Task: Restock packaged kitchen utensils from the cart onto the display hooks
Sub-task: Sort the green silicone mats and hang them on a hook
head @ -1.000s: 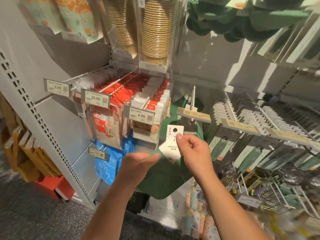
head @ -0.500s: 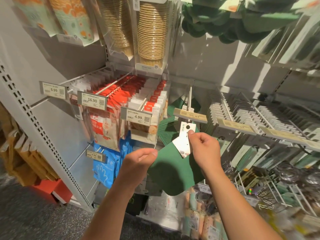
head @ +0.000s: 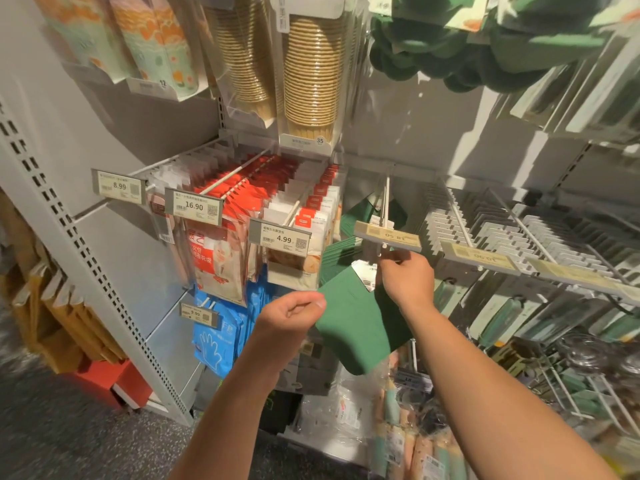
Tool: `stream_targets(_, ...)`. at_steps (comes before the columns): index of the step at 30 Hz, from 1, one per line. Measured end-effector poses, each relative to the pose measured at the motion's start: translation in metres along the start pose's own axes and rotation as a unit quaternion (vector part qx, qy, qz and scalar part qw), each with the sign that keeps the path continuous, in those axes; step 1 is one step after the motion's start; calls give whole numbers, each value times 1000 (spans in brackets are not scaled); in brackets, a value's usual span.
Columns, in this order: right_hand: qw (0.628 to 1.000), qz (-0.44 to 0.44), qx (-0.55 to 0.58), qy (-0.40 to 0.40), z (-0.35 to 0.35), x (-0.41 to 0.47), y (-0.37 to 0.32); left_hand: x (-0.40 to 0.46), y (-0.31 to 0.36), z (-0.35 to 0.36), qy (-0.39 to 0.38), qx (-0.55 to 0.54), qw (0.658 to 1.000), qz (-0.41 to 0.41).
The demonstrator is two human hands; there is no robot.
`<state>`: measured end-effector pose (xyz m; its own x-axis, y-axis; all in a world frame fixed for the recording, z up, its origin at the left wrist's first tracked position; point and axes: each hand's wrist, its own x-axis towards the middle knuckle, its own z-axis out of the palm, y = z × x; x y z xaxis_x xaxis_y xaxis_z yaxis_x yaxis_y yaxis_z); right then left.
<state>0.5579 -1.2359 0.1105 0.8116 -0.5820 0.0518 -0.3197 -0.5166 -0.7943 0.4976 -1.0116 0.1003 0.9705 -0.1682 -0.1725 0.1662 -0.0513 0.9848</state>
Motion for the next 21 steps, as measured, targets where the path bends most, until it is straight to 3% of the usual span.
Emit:
stream_targets(4,998,33,-56,-3,-5,-5,4,7,8,5,-56,25,998,13)
stream_targets(12,998,42,14,41,-30,-81,68,21,13,51,-219,137,965,40)
stream_targets(18,976,160,61,137,-78,-165,138,4,-21,116,-357,248,899,47)
stream_targets(21,953,232,72,183,-107,-218,178,-21,-45,149,-431,314,843,75)
